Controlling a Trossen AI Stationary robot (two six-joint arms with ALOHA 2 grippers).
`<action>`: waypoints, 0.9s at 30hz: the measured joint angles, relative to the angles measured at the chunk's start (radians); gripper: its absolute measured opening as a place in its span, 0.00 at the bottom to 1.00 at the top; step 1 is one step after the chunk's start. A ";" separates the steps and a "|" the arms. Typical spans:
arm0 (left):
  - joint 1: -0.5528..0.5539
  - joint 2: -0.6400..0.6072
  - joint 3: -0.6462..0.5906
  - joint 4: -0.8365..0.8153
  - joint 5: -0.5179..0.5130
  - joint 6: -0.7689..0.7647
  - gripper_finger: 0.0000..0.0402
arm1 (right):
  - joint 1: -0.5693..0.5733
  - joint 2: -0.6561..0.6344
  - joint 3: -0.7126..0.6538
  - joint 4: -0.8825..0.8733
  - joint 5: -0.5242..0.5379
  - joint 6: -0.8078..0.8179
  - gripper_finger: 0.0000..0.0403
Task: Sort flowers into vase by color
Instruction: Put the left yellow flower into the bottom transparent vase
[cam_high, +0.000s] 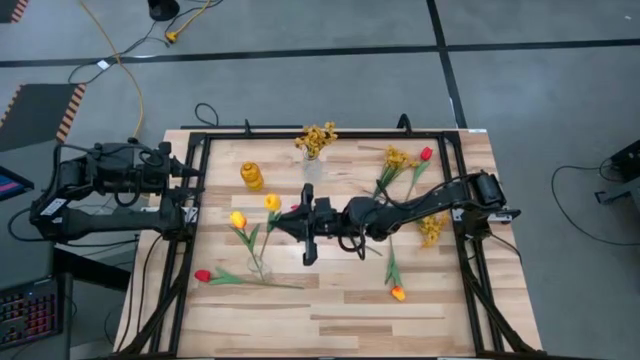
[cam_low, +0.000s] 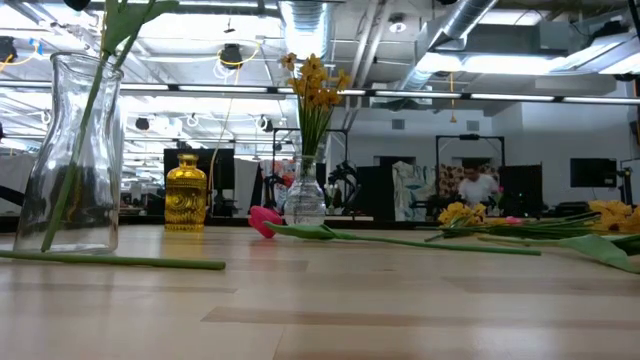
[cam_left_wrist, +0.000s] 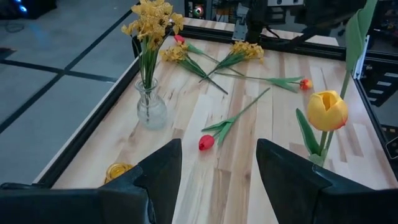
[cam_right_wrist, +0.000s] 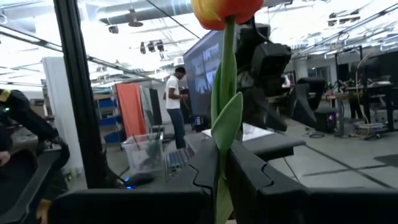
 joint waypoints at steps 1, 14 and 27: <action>0.000 0.000 0.000 0.000 0.000 0.000 0.48 | 0.002 0.000 0.000 -0.004 -0.002 0.000 0.13; 0.000 0.000 -0.001 0.000 0.000 0.000 0.48 | 0.009 0.000 0.001 -0.023 -0.002 -0.001 0.13; 0.000 0.000 -0.001 0.001 0.000 0.000 0.48 | 0.007 0.037 0.009 0.014 -0.002 0.000 0.13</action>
